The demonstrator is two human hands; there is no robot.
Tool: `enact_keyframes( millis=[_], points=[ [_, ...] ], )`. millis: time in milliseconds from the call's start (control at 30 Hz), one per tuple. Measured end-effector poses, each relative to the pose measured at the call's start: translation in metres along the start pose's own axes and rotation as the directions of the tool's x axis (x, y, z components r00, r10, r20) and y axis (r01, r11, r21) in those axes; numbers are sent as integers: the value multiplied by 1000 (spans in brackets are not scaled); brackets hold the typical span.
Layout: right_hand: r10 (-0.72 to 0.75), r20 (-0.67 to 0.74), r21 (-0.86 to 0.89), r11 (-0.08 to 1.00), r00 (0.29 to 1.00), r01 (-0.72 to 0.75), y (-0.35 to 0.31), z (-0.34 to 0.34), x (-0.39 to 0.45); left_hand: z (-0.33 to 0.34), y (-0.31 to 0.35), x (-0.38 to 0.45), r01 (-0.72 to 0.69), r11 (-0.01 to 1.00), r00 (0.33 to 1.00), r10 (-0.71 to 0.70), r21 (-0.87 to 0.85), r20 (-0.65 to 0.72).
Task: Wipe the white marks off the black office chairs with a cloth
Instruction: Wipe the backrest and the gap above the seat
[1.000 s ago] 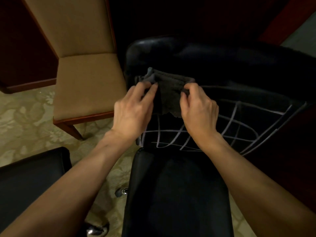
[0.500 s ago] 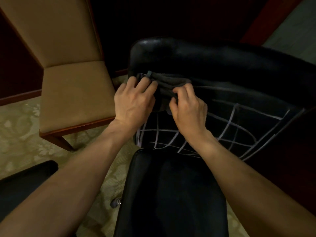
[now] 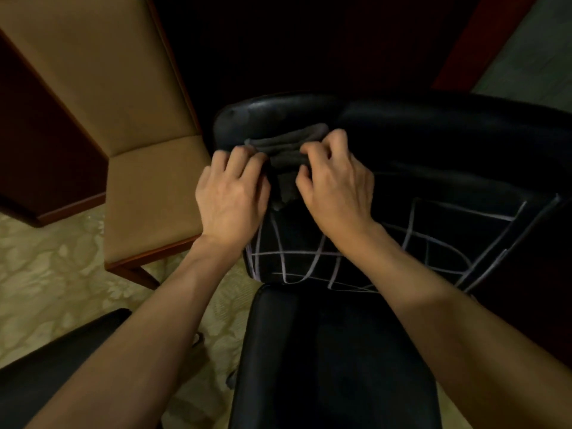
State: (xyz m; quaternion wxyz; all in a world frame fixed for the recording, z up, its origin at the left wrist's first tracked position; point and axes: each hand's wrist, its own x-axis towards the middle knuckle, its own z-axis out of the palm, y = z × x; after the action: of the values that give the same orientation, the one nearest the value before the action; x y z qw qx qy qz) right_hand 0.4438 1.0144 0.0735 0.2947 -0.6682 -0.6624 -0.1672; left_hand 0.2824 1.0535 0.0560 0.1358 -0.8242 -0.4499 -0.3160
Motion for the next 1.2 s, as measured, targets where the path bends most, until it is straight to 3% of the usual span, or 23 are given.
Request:
enact_keyframes(
  millis=[233,333,433,567,667,833,933,1033,1200],
  points=[
    [-17,26,-3,1000,1000,18,5,-6,-14,9,-7,-8,-35,989,998,26,-143,-65],
    [90,56,-7,996,994,-90,2,-12,-7,11,-16,5,30,979,995,-49,-203,-87],
    [238,74,31,970,968,-241,-5,-16,2,16,-21,13,69,943,998,-67,-325,16],
    [452,175,58,882,875,-468,-5,-20,7,18,-18,19,180,828,984,-161,-530,82],
    [447,179,81,881,877,-465,-1,-25,4,15,-16,26,231,760,972,-213,-607,104],
    [473,279,352,759,836,-548,2,-39,-1,2,-6,25,260,615,965,-196,-744,175],
    [502,200,364,759,842,-539,6,-40,-10,-6,-6,24,280,532,954,-245,-799,171],
    [454,69,292,842,888,-454,9,-27,-13,2,-4,27,197,638,977,-192,-745,94],
    [300,-22,175,940,954,-292,4,-9,-13,25,0,28,131,813,987,-162,-568,-3]
  ],
)
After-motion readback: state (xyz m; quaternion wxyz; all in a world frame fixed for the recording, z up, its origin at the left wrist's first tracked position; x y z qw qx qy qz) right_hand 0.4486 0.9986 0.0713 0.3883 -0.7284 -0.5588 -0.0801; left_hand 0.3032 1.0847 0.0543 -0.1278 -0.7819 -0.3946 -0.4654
